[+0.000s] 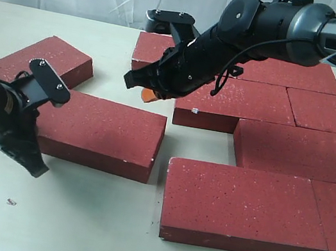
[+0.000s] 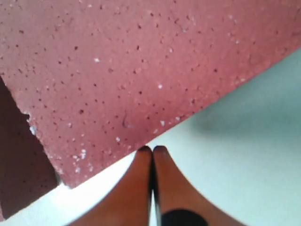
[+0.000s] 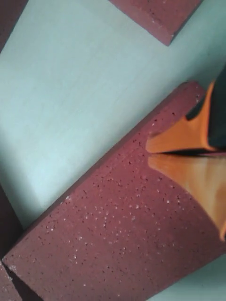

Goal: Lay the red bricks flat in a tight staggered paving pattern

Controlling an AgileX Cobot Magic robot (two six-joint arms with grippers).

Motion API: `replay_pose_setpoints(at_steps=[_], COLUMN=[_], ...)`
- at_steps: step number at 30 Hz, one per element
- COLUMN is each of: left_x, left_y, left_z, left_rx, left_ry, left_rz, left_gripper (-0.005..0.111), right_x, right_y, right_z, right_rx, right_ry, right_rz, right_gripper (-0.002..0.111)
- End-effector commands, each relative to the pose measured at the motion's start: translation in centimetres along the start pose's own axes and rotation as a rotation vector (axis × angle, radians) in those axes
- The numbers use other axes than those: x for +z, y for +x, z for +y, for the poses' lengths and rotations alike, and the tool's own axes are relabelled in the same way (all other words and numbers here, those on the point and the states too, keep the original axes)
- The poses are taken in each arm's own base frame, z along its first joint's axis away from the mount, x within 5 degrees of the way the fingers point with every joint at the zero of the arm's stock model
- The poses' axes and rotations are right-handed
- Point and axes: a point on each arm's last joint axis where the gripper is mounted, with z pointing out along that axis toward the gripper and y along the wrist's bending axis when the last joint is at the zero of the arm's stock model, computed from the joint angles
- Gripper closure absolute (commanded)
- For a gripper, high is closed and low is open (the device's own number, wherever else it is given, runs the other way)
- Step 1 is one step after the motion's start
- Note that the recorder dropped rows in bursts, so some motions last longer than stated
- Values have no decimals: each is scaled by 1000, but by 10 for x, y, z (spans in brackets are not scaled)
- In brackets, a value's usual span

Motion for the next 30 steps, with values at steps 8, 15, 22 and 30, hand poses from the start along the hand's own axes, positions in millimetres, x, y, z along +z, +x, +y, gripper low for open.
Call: replay_pose_setpoints(at_steps=[8, 15, 22, 30], left_x=[-4, -34, -73, -55], left_y=[-15, -24, -41, -19], left_z=[-1, 5, 38, 87], left_rx=[-135, -142, -292, -495], left_ry=[30, 8, -66, -119], left_rz=[-118, -184, -265, -123], left_gripper=[107, 107, 107, 107], right_x=[-4, -5, -7, -11], right_y=[1, 8, 15, 19], right_z=[3, 7, 11, 15], right_rx=[-9, -9, -18, -21], right_ry=[-17, -58, -97, -127], right_rz=[27, 109, 186, 239], right_gripper=[109, 109, 109, 109])
